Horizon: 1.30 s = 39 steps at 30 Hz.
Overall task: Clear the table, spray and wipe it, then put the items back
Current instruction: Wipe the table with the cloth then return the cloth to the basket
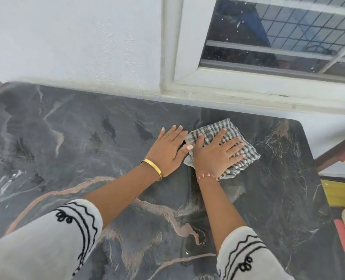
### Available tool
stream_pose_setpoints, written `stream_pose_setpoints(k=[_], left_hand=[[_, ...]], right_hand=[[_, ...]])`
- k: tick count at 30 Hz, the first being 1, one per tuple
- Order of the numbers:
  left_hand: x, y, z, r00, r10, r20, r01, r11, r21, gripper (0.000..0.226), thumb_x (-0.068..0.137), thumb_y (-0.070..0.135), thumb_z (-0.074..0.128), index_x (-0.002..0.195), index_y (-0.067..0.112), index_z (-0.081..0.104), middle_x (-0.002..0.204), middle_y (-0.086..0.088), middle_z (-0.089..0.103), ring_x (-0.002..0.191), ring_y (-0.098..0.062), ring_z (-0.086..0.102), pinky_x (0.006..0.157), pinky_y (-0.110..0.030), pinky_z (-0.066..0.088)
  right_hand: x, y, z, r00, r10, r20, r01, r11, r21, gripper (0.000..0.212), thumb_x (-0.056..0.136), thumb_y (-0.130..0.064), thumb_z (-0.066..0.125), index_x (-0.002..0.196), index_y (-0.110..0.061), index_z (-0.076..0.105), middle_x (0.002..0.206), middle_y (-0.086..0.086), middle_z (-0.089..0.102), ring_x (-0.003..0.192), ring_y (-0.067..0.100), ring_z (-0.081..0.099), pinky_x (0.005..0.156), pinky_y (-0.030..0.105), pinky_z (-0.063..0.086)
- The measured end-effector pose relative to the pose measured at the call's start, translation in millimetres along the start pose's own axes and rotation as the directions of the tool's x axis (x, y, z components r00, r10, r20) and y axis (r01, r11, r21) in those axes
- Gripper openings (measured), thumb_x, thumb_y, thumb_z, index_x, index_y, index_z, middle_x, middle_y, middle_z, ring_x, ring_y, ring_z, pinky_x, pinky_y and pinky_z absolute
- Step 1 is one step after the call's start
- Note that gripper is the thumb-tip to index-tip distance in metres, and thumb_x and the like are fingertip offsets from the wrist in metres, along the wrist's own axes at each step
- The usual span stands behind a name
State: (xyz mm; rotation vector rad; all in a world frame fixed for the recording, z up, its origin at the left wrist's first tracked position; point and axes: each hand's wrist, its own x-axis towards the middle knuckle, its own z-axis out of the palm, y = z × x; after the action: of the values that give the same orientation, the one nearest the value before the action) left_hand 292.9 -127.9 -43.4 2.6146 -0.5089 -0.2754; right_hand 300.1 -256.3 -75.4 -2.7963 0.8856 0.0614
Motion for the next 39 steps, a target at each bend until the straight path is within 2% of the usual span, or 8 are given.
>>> stream_pose_setpoints(k=[4,13,17,22,28,31,34,39], left_hand=[[12,-15,-7,0.998,-0.037,-0.06,0.036,0.999,-0.012,0.087,0.076,0.059,-0.004,0.144,0.012,0.024,0.155,-0.008,0.02,0.146,-0.021,0.01,0.117,-0.034,-0.003],[5,-40,-29,0.985,-0.127,-0.12,0.123,0.992,-0.036,0.091,0.077,0.068,-0.005,0.145,0.013,0.022,0.156,-0.007,0.018,0.146,-0.02,0.008,0.116,-0.031,-0.006],[-13,-52,-38,0.973,-0.142,-0.18,0.141,0.99,-0.017,0.107,0.067,0.076,-0.018,0.145,0.014,0.022,0.155,-0.006,0.019,0.146,-0.019,0.009,0.114,-0.027,-0.008],[-28,-62,-45,0.938,-0.231,-0.258,0.219,0.973,-0.074,0.115,0.061,0.081,-0.021,0.145,0.016,0.024,0.155,-0.004,0.021,0.146,-0.017,0.009,0.114,-0.027,-0.008],[-46,-64,-50,0.929,-0.267,-0.257,0.263,0.964,-0.051,0.116,0.06,0.082,-0.021,0.145,0.015,0.022,0.155,-0.003,0.02,0.146,-0.018,0.009,0.114,-0.028,-0.007],[-46,-51,-45,0.938,-0.255,-0.235,0.256,0.966,-0.026,0.106,0.067,0.079,-0.011,0.145,0.015,0.022,0.155,-0.004,0.019,0.146,-0.018,0.009,0.116,-0.03,-0.006],[-49,-33,-35,0.96,-0.199,-0.196,0.206,0.978,0.015,0.099,0.071,0.074,-0.007,0.145,0.014,0.022,0.155,-0.005,0.019,0.146,-0.018,0.009,0.117,-0.033,-0.006],[-62,-9,-11,0.989,-0.096,-0.111,0.108,0.988,0.114,0.108,0.066,0.077,-0.018,0.146,0.014,0.018,0.156,-0.004,0.017,0.146,-0.018,0.008,0.117,-0.034,-0.006]], right_hand=[[28,-21,3,0.999,-0.042,0.007,0.042,0.999,-0.022,0.075,0.091,-0.061,0.02,0.151,-0.017,0.007,0.155,0.027,0.002,0.144,0.043,-0.003,0.112,0.061,-0.003],[43,-45,5,0.996,-0.093,0.011,0.093,0.995,-0.045,0.075,0.092,-0.06,0.022,0.151,-0.017,0.007,0.155,0.028,0.002,0.143,0.044,-0.003,0.113,0.061,-0.002],[30,-89,9,0.961,-0.274,0.038,0.274,0.962,-0.005,0.074,0.092,-0.059,0.024,0.151,-0.019,0.009,0.156,0.025,0.001,0.144,0.043,-0.003,0.113,0.06,-0.004],[-14,-128,21,0.783,-0.613,0.107,0.621,0.781,-0.072,0.069,0.094,-0.057,0.019,0.151,-0.022,0.003,0.157,0.022,0.001,0.144,0.041,-0.004,0.115,0.058,-0.002],[-30,-94,15,0.519,-0.842,0.144,0.848,0.528,0.031,0.072,0.084,-0.063,0.013,0.148,-0.031,0.019,0.159,0.012,0.01,0.147,0.032,0.002,0.118,0.05,-0.003],[-40,-65,12,0.449,-0.88,0.155,0.884,0.462,0.064,0.068,0.086,-0.062,0.022,0.146,-0.031,0.028,0.158,0.011,0.015,0.147,0.03,0.007,0.118,0.048,-0.001],[-38,-34,8,0.462,-0.876,0.135,0.88,0.472,0.054,0.075,0.08,-0.065,0.017,0.143,-0.03,0.036,0.156,0.01,0.023,0.146,0.029,0.015,0.119,0.048,0.005],[-36,16,1,0.569,-0.815,0.111,0.821,0.57,-0.029,0.073,0.082,-0.066,0.012,0.147,-0.035,0.022,0.157,0.008,0.02,0.146,0.027,0.013,0.118,0.045,0.001]])
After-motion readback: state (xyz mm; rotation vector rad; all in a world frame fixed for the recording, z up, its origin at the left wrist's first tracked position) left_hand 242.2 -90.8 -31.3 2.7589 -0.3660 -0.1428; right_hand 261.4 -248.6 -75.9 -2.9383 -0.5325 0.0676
